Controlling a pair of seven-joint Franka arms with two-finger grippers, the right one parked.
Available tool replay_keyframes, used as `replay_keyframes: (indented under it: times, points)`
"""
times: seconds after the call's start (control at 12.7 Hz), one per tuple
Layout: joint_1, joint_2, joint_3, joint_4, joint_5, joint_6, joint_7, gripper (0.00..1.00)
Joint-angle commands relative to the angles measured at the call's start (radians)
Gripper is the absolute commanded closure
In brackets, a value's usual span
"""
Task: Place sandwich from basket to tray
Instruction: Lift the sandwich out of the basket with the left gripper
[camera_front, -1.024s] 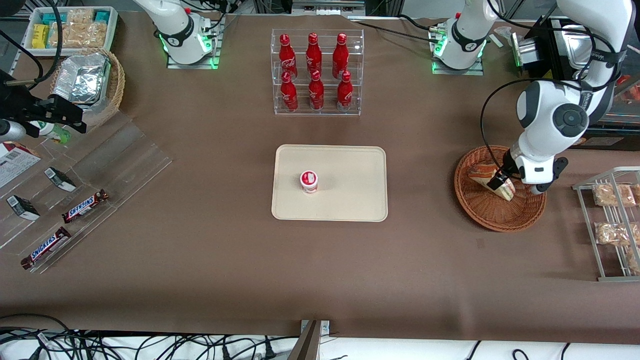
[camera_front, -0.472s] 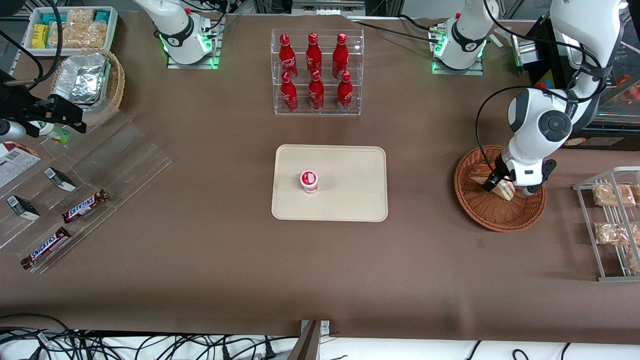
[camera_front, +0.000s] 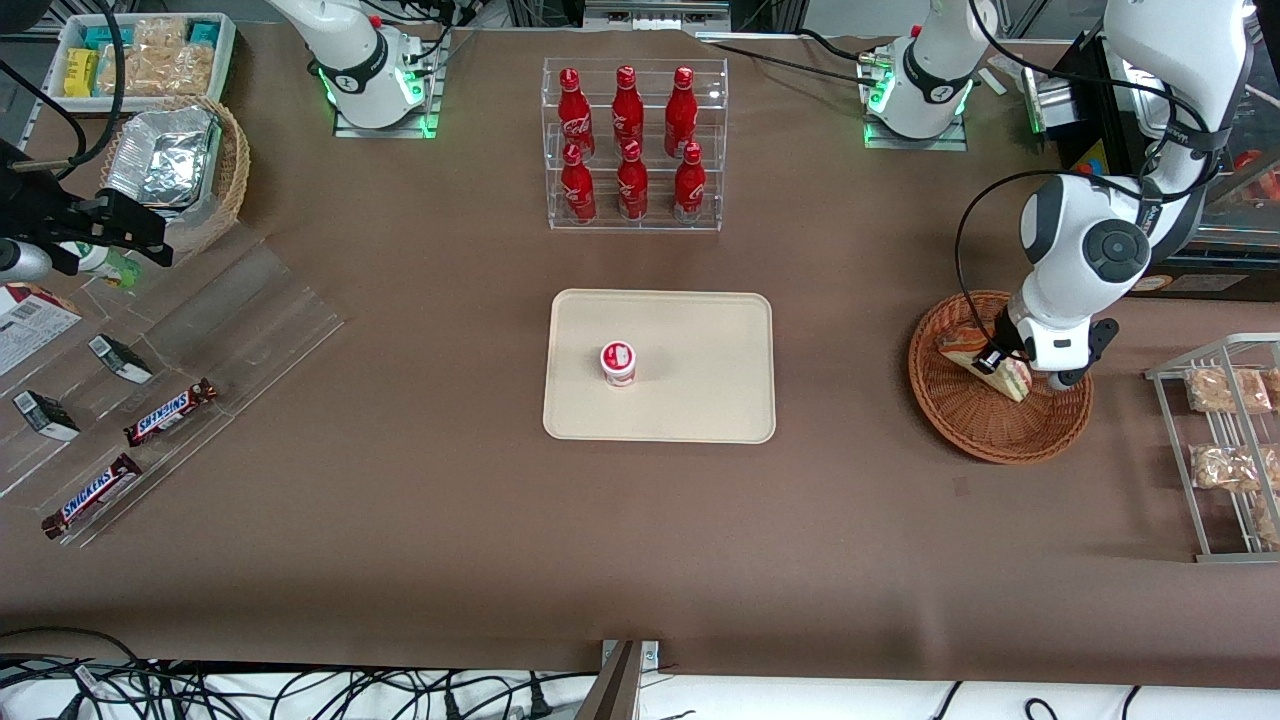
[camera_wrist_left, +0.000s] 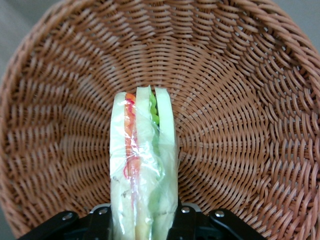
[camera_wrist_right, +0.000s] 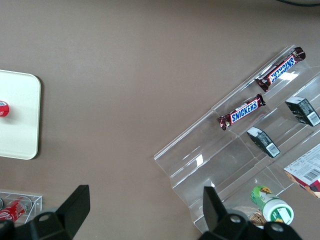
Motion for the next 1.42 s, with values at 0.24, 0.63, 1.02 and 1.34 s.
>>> replay_keyframes:
  times: [0.24, 0.63, 1.02, 1.34]
  points:
    - [0.0, -0.143, -0.022, 0.085, 0.014, -0.233, 0.142, 1.0]
    - [0.001, -0.142, -0.088, 0.352, -0.083, -0.535, 0.269, 1.0]
    - [-0.019, -0.139, -0.143, 0.503, -0.125, -0.705, 0.461, 1.0]
    - [-0.02, -0.136, -0.296, 0.543, -0.14, -0.702, 0.539, 1.0]
